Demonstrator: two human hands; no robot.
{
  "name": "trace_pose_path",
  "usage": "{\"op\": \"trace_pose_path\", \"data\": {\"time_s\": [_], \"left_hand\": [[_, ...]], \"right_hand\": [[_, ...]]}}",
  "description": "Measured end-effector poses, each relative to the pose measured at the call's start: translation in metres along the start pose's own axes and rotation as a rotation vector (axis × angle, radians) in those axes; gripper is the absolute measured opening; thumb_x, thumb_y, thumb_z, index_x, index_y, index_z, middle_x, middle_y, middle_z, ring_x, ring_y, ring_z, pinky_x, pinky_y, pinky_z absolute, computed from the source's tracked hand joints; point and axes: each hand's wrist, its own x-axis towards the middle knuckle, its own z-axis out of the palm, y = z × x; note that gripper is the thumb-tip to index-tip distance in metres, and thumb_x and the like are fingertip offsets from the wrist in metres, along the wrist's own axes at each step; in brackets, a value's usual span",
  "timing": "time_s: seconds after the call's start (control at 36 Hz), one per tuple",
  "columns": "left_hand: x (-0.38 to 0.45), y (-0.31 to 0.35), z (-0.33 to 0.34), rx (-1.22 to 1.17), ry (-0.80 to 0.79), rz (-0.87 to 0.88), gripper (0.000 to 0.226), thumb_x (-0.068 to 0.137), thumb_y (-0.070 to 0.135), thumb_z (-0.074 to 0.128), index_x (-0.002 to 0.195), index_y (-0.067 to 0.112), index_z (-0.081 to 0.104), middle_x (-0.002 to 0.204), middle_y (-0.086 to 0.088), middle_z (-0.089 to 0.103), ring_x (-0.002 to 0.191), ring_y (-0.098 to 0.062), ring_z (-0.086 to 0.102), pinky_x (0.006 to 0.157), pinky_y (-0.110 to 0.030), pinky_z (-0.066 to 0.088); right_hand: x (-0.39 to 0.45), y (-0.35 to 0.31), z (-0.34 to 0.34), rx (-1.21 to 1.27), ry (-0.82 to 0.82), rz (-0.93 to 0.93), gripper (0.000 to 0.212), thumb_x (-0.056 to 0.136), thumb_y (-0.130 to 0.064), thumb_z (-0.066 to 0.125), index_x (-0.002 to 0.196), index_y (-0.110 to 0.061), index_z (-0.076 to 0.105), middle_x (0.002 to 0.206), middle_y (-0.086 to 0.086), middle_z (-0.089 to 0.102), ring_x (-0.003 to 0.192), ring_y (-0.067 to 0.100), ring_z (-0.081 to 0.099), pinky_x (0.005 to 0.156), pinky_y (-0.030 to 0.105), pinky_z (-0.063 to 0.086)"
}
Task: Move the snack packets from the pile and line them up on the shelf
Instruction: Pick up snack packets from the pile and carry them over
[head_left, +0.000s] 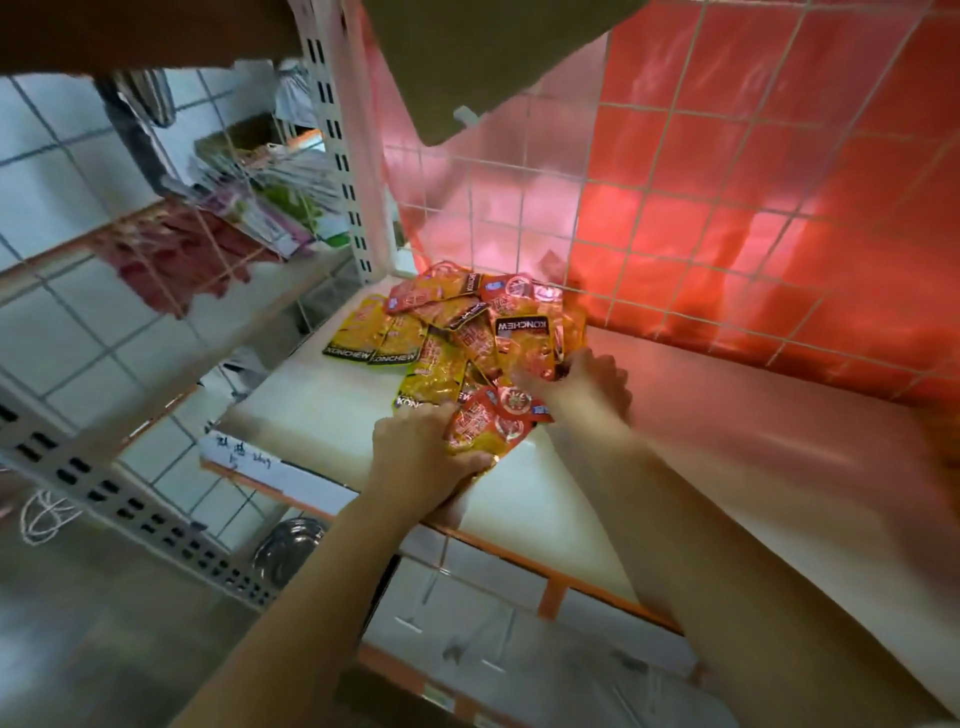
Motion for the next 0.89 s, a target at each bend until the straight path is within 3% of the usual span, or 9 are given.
{"op": "trace_pose_path", "data": {"time_s": [0.17,0.28,0.36,0.42,0.5,0.56,0.67,0.78,0.89], "left_hand": [[0.009,-0.004,-0.009,-0.192,-0.117,-0.028,0.053,0.070,0.053,0.073,0.107,0.017,0.056,0.100,0.003,0.063,0.098,-0.019,0.058,0.088,-0.030,0.036],[0.009,-0.007,-0.019,-0.339,-0.109,-0.070,0.042,0.074,0.038,0.076,0.096,0.018,0.047,0.090,0.006,0.052,0.086,-0.020,0.053,0.076,-0.027,0.040],[0.013,-0.017,-0.027,-0.828,-0.193,-0.121,0.038,0.065,0.021,0.082,0.091,0.011,0.056,0.086,-0.003,0.065,0.081,-0.027,0.063,0.079,-0.040,0.053],[0.012,-0.016,-0.029,-1.077,-0.178,-0.119,0.028,0.069,0.002,0.078,0.090,0.005,0.059,0.079,-0.012,0.066,0.074,-0.031,0.064,0.074,-0.050,0.055],[0.010,0.002,-0.029,-1.166,-0.089,-0.057,0.018,0.078,-0.009,0.066,0.083,0.006,0.059,0.067,-0.004,0.066,0.063,-0.019,0.064,0.059,-0.032,0.056],[0.007,0.022,-0.028,-1.267,-0.083,-0.016,0.017,0.078,-0.010,0.065,0.082,0.006,0.059,0.064,-0.002,0.063,0.058,-0.017,0.062,0.056,-0.028,0.055],[0.003,0.065,-0.025,-1.357,-0.104,0.067,0.019,0.074,-0.002,0.064,0.087,0.011,0.060,0.072,0.001,0.065,0.071,-0.015,0.062,0.069,-0.031,0.053],[0.002,0.108,-0.021,-1.379,-0.134,0.053,0.021,0.089,-0.010,0.047,0.103,0.001,0.058,0.090,-0.013,0.059,0.087,-0.024,0.058,0.088,-0.046,0.046],[-0.002,0.151,-0.016,-1.475,-0.208,0.019,0.025,0.091,-0.004,0.046,0.105,0.010,0.061,0.094,-0.010,0.064,0.091,-0.027,0.060,0.092,-0.051,0.044]], "right_hand": [[0.003,0.007,-0.005,0.160,-0.083,0.002,0.061,0.057,-0.068,0.070,0.096,-0.021,0.065,0.107,0.005,0.062,0.102,0.027,0.056,0.092,0.041,0.047],[-0.013,0.015,-0.013,0.455,-0.079,-0.002,0.037,0.064,-0.035,0.080,0.093,-0.018,0.064,0.093,0.001,0.067,0.085,0.020,0.065,0.075,0.031,0.054],[-0.027,0.026,-0.021,0.698,-0.034,0.024,0.023,0.073,-0.006,0.075,0.082,-0.014,0.055,0.075,0.000,0.059,0.063,0.012,0.057,0.049,0.018,0.043],[-0.033,0.034,-0.027,0.808,-0.022,0.051,0.026,0.071,0.001,0.073,0.073,-0.015,0.052,0.071,0.004,0.058,0.064,0.019,0.056,0.055,0.024,0.044],[-0.041,0.047,-0.045,0.935,-0.067,0.075,0.027,0.072,0.009,0.068,0.074,-0.015,0.054,0.076,0.010,0.061,0.070,0.028,0.062,0.061,0.040,0.053],[-0.048,0.056,-0.061,0.907,-0.057,0.000,0.026,0.075,0.009,0.067,0.077,-0.013,0.053,0.076,0.008,0.062,0.061,0.020,0.062,0.054,0.028,0.052],[-0.060,0.077,-0.093,0.951,0.000,-0.087,0.024,0.077,0.010,0.066,0.085,-0.012,0.059,0.075,0.002,0.064,0.048,0.003,0.062,0.044,0.015,0.047],[-0.071,0.104,-0.123,0.930,-0.029,-0.154,0.027,0.078,0.013,0.060,0.094,-0.009,0.064,0.080,0.008,0.067,0.057,0.010,0.064,0.053,0.018,0.051],[-0.078,0.132,-0.151,0.799,-0.045,-0.203,0.031,0.080,0.011,0.061,0.088,-0.019,0.064,0.083,0.003,0.065,0.070,0.011,0.061,0.064,0.020,0.048]]}}
